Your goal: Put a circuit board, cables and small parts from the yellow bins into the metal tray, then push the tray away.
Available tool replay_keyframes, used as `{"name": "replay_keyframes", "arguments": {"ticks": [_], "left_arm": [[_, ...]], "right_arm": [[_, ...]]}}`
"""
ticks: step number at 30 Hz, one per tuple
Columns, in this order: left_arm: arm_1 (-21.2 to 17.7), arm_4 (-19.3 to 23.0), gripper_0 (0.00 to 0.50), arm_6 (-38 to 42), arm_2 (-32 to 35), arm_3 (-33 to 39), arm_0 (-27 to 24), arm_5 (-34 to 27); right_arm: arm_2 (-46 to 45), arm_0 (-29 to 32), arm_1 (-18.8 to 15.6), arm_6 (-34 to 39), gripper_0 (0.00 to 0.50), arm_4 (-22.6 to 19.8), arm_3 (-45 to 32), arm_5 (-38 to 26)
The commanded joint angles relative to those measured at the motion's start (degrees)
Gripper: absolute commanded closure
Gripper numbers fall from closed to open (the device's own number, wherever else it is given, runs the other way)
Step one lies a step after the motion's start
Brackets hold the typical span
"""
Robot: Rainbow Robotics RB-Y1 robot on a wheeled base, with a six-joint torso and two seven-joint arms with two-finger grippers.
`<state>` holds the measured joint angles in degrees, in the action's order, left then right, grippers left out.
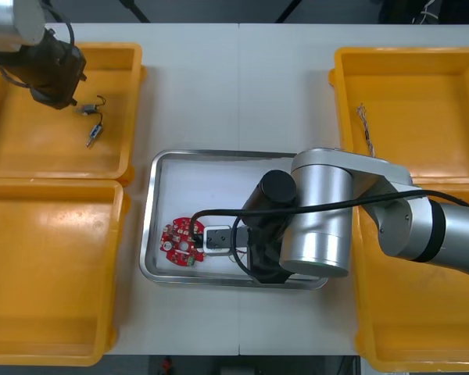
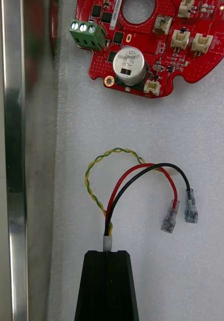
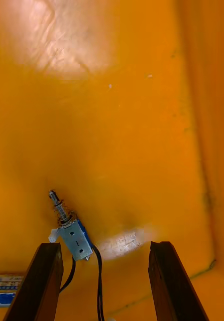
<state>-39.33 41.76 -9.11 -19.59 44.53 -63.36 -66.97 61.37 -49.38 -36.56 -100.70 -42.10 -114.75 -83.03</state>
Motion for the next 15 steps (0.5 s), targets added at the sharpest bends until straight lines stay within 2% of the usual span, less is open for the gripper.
{"name": "replay_keyframes", "arguments": {"ticks": [1, 11, 13, 15], "left_arm": [[1.97, -0.37, 0.000, 1.99, -1.33, -2.78, -3.26, 1.76], [3.73, 0.78, 0.000, 0.93, -1.42, -5.77, -3.26, 2.11], [3.91, 1.04, 0.000, 0.85, -1.42, -5.77, -3.26, 2.02], [4.17, 1.21, 0.000, 0.58, -1.42, -5.77, -3.26, 2.11]], "right_arm": [[1.20, 0.87, 0.96, -2.57, 0.500, 2.46, -0.65, 2.53], [1.55, 2.45, -0.01, -2.31, 0.500, 3.69, -0.92, 4.55], [1.38, 2.54, -0.27, -1.96, 0.398, 4.22, -1.71, 4.46], [0.50, 2.54, -1.06, -1.61, 0.210, 4.57, -2.76, 3.76]]}}
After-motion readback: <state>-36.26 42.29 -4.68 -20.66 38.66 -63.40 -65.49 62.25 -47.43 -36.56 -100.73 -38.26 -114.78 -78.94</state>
